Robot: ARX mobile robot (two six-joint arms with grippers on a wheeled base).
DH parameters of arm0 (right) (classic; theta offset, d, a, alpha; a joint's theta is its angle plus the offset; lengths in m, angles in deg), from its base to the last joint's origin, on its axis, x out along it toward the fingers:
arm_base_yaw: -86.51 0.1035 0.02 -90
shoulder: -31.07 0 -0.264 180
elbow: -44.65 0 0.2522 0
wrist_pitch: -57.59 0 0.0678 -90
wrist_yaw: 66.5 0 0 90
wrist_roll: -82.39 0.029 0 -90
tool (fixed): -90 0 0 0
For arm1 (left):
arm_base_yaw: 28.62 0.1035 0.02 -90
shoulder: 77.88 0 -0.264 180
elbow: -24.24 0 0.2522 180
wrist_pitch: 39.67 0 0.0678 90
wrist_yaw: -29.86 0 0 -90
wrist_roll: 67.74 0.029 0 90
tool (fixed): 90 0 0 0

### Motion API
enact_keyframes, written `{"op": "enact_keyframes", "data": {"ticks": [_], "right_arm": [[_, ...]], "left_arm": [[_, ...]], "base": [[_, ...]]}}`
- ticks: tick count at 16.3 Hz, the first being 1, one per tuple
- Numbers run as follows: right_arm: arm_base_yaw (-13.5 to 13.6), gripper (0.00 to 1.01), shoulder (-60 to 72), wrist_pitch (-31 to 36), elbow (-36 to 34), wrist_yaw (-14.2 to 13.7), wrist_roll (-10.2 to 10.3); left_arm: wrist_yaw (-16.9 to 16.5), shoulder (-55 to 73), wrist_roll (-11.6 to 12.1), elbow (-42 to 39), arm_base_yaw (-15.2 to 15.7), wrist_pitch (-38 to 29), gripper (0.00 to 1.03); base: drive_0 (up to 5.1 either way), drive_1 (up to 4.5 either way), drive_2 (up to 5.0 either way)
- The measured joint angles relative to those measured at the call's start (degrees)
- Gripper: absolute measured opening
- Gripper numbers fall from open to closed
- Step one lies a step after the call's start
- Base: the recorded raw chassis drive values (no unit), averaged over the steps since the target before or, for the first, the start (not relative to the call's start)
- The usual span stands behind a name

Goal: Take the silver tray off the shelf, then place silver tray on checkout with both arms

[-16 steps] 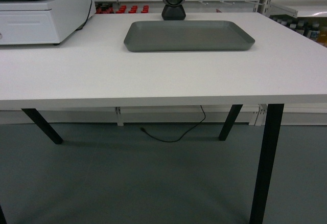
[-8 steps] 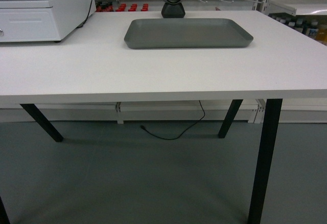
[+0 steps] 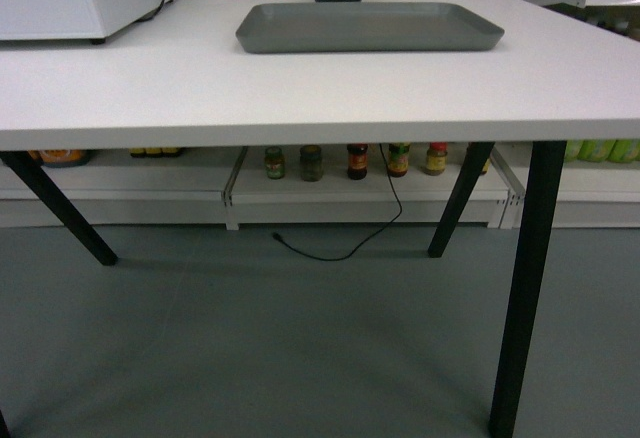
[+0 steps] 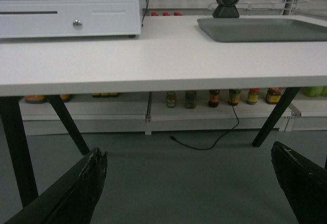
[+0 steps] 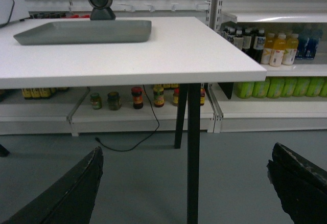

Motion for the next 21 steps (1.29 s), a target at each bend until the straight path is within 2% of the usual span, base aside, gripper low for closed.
{"op": "enact_keyframes", "data": {"ticks": [21], "right_arm": [[0.0,0.98,0.0,-0.1,0.0,0.0,-0.2]], "left_arm": [[0.0,0.0,0.2,0.0,0.0,0.1,0.98]], "base": [[0.0,0.0,0.0]]}}
